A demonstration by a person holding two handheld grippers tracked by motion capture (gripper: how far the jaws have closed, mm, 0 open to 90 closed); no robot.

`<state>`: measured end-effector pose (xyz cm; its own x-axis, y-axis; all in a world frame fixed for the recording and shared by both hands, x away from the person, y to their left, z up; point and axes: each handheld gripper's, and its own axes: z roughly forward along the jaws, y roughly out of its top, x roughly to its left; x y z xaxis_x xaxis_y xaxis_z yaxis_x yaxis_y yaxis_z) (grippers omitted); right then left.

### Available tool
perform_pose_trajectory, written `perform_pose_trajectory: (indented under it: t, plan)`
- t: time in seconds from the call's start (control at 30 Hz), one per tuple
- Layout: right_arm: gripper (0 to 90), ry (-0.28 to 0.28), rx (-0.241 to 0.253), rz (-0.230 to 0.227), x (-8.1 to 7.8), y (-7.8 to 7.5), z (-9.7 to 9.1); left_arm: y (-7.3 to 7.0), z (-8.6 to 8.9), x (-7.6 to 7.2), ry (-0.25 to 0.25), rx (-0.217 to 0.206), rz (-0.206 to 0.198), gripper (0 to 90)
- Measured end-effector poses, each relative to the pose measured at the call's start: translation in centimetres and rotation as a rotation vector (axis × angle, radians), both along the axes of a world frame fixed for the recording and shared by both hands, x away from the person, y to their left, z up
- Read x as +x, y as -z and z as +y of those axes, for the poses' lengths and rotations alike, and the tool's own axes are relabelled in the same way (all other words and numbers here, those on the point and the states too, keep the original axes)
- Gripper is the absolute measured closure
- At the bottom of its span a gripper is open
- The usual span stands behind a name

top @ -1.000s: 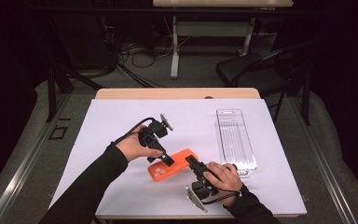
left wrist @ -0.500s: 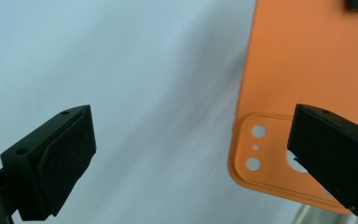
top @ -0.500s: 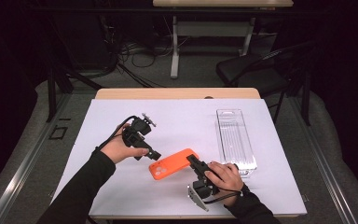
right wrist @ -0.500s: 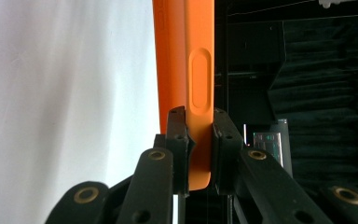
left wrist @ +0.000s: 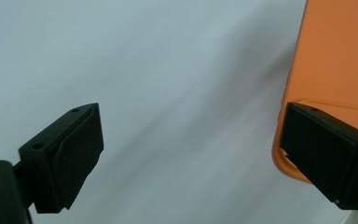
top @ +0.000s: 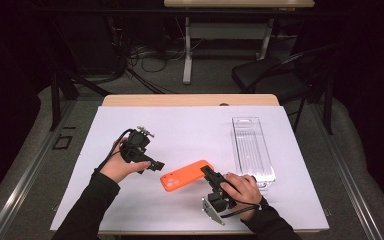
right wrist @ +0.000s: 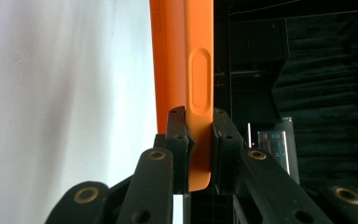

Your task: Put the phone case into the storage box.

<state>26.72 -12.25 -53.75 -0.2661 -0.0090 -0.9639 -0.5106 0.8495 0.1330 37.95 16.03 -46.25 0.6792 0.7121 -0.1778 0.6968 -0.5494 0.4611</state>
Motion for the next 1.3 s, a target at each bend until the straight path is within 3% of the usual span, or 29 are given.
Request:
perform_pose_trajectory:
  t: [0.3, 0.47, 0.77, 0.93, 1.07, 1.3]
  plan:
    - [80.8, 0.015, 0.019, 0.027, 0.2, -0.2, -0.2, 1.1, 2.1, -1.8, -0.064, -0.079, -0.053, 10.4]
    - [80.9, 0.011, 0.02, 0.033, 0.2, -0.3, -0.2, 1.4, 2.0, -2.1, -0.067, -0.054, -0.079, 11.5]
    - [80.9, 0.024, 0.054, 0.072, 0.2, -0.5, -0.4, 1.7, 2.7, -2.3, -0.066, -0.063, -0.077, 13.2]
    - [80.9, 0.021, 0.04, 0.087, 0.3, -0.9, -0.2, 1.7, 2.8, -2.5, -0.062, -0.062, -0.078, 13.8]
    - [80.9, 0.011, 0.059, 0.129, 0.4, -1.3, 0.0, 1.4, 3.0, -2.7, -0.061, -0.064, -0.092, 14.7]
    - [80.9, 0.021, 0.152, 0.29, 0.5, -2.4, -0.3, 1.2, 3.5, -2.9, -0.064, -0.062, -0.101, 15.5]
